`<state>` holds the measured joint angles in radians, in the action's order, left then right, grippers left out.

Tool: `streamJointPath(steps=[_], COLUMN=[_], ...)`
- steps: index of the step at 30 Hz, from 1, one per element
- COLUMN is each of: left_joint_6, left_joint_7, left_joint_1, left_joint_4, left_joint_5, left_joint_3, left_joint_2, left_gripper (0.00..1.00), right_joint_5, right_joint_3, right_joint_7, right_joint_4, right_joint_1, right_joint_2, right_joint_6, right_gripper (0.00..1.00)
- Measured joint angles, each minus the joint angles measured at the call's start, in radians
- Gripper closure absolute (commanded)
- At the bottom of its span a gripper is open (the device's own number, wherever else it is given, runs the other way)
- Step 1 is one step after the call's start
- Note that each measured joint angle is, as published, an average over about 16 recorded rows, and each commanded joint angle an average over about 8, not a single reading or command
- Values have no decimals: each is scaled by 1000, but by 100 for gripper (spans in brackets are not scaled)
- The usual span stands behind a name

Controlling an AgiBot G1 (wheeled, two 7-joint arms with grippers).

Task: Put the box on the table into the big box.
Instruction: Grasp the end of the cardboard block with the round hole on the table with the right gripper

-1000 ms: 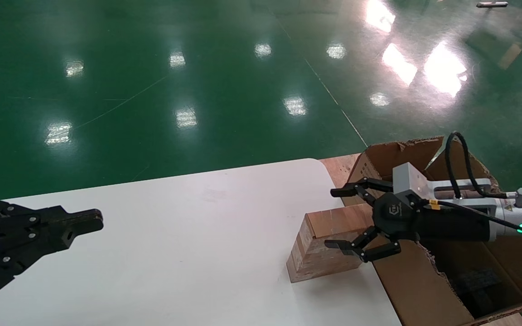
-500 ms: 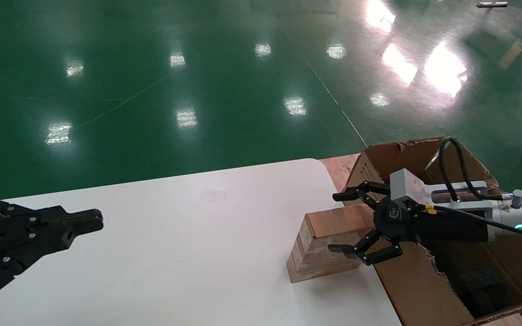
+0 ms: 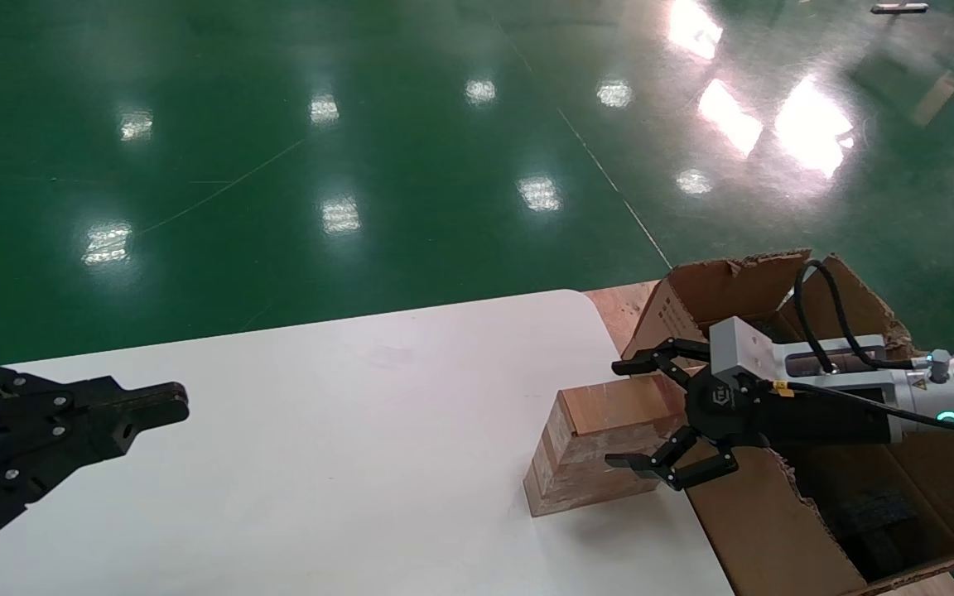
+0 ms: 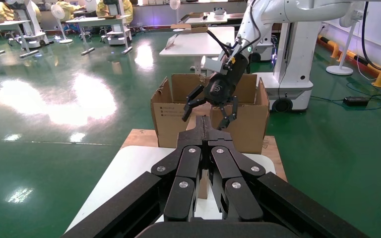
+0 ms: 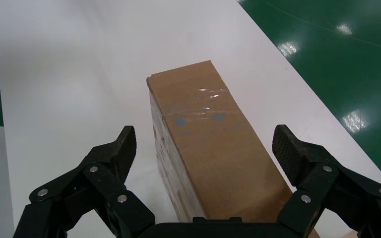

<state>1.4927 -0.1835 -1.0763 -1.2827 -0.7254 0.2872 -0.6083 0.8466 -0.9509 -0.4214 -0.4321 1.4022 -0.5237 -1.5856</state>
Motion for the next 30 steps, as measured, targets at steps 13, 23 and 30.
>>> streamJointPath(steps=[13,23,30], left_joint_6=[0,-1,-1], left_joint_7=[0,0,0], left_joint_1=[0,0,0], left_joint_4=[0,0,0], left_joint_5=[0,1,1], left_joint_3=[0,0,0], left_joint_2=[0,0,0], left_gripper=[0,0,0], right_joint_5=[-11,-12,-12], right_joint_3=[-35,-35,-33], right_joint_7=[-13,-13,-12], right_joint_4=[30,30,28], right_joint_1=[22,22,20], right_joint_2=[-5,-6,-5], right_joint_6=[2,2,2], right_gripper=[40,100,100])
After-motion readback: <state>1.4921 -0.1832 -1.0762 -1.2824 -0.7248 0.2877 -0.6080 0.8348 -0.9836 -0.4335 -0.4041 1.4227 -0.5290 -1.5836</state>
